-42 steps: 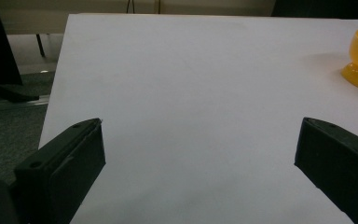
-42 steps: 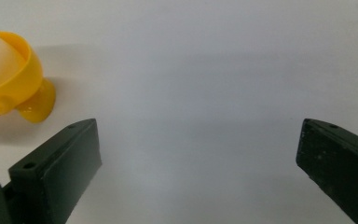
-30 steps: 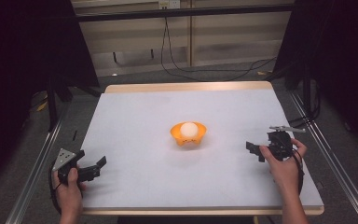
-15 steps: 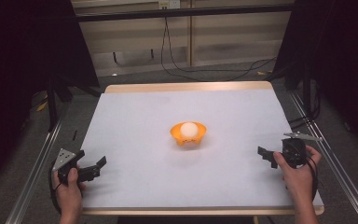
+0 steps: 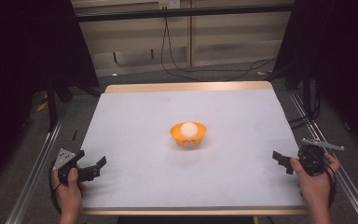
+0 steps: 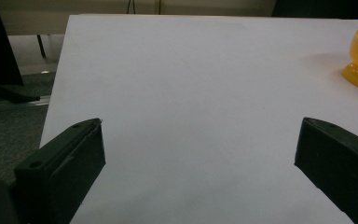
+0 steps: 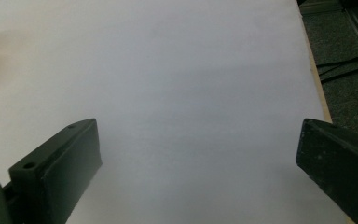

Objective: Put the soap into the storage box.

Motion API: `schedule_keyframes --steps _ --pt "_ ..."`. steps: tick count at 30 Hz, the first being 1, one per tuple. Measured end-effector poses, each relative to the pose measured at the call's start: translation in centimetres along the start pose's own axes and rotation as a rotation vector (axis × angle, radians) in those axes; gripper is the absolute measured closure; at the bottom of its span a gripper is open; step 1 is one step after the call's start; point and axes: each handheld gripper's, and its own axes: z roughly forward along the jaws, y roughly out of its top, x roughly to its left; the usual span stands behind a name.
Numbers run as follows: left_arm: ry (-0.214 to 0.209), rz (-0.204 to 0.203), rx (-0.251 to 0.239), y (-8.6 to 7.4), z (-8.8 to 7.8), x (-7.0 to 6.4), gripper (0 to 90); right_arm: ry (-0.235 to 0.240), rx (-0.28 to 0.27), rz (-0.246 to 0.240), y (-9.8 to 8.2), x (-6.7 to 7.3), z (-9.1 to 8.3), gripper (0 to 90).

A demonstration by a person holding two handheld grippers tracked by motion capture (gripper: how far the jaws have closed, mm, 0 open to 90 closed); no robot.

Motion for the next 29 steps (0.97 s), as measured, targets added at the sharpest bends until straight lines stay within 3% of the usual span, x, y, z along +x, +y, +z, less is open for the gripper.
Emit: schedule_keyframes --steps 9,15,20,26,29 --pt "0.0 0.001 -0.001 0.0 0.0 0.0 1.4 0.013 -0.028 0.0 -1.1 -1.3 -1.0 0.0" --pt "0.002 0.002 -0.003 0.0 0.0 0.0 1.4 0.051 -0.043 -0.046 -1.8 -1.4 -1.2 0.0" --pt "0.007 0.003 -0.003 0.0 0.0 -0.1 1.4 0.031 -0.044 -0.069 -2.7 -1.1 -0.9 0.0" --pt "0.001 -0.006 -0.007 0.0 0.0 -0.1 1.4 0.006 -0.129 -0.054 -3.4 -0.9 -1.3 0.0" --pt "0.001 -0.003 -0.005 0.0 0.0 0.0 1.4 0.005 -0.132 -0.054 -3.4 -0.9 -1.3 0.0"
